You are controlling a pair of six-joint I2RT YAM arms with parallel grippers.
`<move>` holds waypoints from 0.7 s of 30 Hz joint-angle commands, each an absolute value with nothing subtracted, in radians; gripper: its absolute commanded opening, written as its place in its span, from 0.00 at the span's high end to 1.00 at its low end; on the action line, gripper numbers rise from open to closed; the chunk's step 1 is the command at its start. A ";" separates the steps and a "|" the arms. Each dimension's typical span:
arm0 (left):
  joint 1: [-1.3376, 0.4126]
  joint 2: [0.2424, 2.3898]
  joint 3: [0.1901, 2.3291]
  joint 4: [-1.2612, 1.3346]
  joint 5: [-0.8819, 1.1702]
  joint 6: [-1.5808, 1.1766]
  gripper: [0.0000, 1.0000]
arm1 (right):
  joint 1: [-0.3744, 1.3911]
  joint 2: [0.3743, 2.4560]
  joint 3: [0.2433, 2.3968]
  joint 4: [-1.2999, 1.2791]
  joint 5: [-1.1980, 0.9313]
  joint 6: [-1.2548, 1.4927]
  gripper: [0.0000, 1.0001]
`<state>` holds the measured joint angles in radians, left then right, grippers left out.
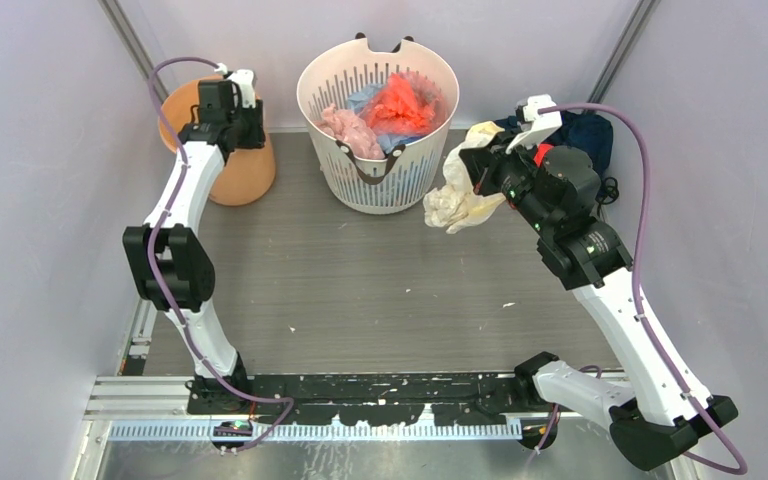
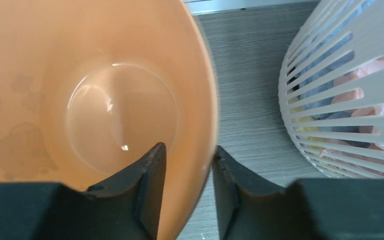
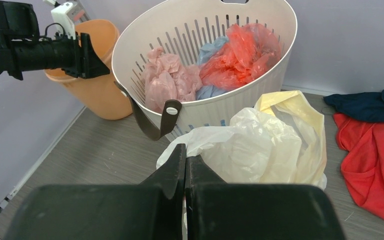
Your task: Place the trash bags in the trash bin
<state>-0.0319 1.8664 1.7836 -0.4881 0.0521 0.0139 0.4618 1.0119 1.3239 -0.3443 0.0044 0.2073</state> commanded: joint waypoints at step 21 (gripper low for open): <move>-0.297 1.530 1.648 -0.934 -0.015 -0.202 0.80 | 0.463 0.997 1.326 -0.361 0.049 0.211 0.99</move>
<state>-0.2359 1.6363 1.6993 -0.8936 -0.0174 -0.1497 0.4618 1.0122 1.3178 -0.3588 0.0170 0.2108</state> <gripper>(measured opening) 0.192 0.032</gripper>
